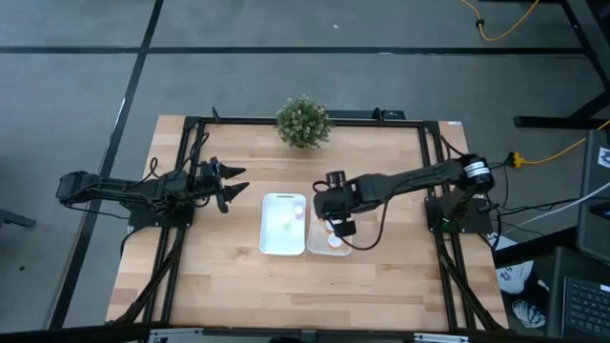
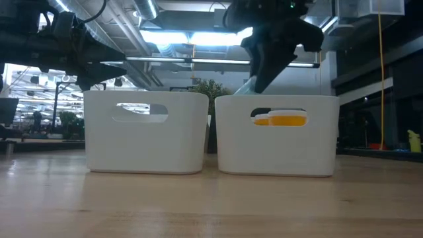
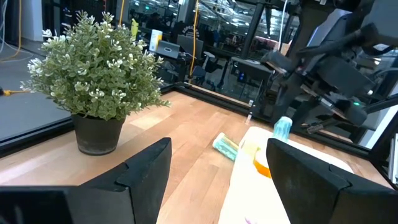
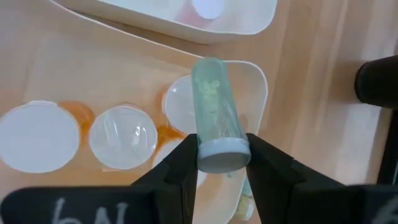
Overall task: Pick and place medicine bottles into bin by pill shape (circle, oval)
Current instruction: Put the blue tablet bottle into the left white bin
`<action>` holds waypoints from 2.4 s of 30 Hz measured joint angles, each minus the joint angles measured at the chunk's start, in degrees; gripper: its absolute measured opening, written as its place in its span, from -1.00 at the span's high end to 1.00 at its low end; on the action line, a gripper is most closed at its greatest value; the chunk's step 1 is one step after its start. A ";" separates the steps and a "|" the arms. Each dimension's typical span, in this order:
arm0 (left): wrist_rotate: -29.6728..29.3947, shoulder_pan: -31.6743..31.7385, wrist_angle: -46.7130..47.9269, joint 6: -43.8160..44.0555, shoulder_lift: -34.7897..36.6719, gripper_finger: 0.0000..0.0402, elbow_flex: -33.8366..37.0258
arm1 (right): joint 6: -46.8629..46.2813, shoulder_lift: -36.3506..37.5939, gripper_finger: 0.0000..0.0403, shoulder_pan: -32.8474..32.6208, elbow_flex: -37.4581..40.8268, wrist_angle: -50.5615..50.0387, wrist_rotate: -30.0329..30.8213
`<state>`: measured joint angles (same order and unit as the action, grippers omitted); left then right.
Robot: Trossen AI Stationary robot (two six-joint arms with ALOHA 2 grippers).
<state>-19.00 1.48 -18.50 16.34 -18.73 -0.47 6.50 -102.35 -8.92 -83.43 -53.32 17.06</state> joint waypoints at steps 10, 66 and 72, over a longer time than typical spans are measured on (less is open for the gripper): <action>-0.01 0.00 0.00 0.00 -0.01 -0.27 0.00 | 7.62 -0.31 0.42 -1.72 -1.93 2.82 2.70; -0.01 0.00 -0.02 -0.01 -0.02 -0.27 0.00 | 40.32 -17.55 0.42 -7.97 -17.49 0.53 30.12; 0.00 0.00 -0.01 -0.01 -0.02 -0.27 0.01 | 43.18 -17.52 0.42 -10.52 -17.49 1.31 33.12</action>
<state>-19.00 1.48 -18.51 16.34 -18.74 -0.46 49.69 -119.87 -19.43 -100.92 -52.01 50.18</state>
